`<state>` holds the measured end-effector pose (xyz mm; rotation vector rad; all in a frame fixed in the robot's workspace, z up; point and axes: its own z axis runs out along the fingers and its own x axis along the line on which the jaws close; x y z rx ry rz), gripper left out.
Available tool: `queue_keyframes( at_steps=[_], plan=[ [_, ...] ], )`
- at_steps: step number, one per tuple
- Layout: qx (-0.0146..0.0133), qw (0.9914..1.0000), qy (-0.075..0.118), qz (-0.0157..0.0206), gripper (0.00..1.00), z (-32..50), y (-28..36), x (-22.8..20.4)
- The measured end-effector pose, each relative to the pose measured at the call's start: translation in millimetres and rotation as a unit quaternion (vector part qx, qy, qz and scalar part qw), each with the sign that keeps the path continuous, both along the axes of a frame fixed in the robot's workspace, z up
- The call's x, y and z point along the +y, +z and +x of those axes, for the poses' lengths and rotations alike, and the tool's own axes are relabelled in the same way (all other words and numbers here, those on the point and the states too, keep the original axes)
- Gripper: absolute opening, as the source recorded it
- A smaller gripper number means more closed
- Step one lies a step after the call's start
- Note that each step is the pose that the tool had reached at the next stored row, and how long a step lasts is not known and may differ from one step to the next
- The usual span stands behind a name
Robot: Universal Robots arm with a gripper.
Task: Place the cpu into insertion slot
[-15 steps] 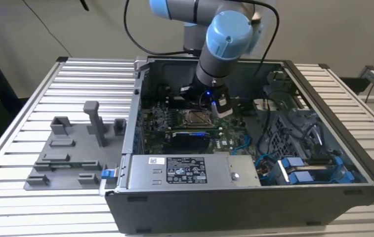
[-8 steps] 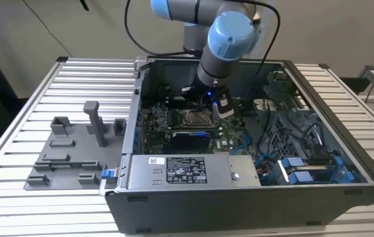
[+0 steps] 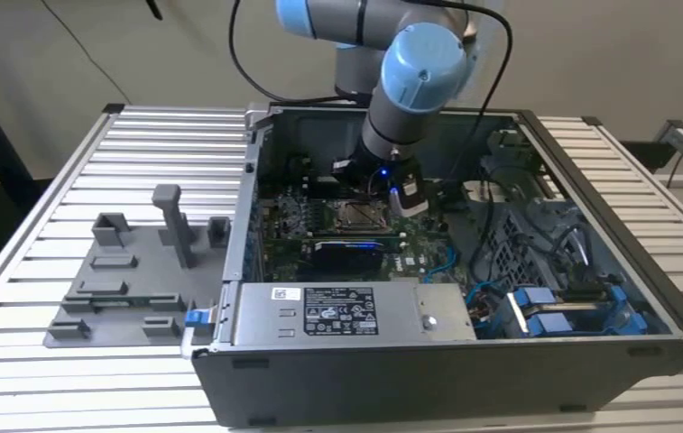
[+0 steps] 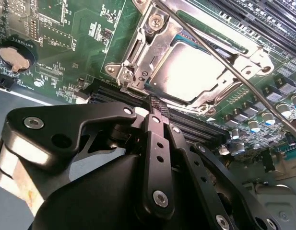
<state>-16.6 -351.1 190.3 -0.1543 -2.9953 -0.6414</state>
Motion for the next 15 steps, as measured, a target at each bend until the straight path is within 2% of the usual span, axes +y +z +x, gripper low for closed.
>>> queue_keyframes(
  at_steps=[10,14,15],
  plan=[
    [0.0003,1.0,0.0,0.0002,0.11,2.3,-3.6,0.3],
    [-0.0003,1.0,0.0,0.0011,0.11,2.6,0.2,0.4],
    [0.0,1.0,0.0,0.0009,0.11,2.5,2.8,0.3]
  ],
)
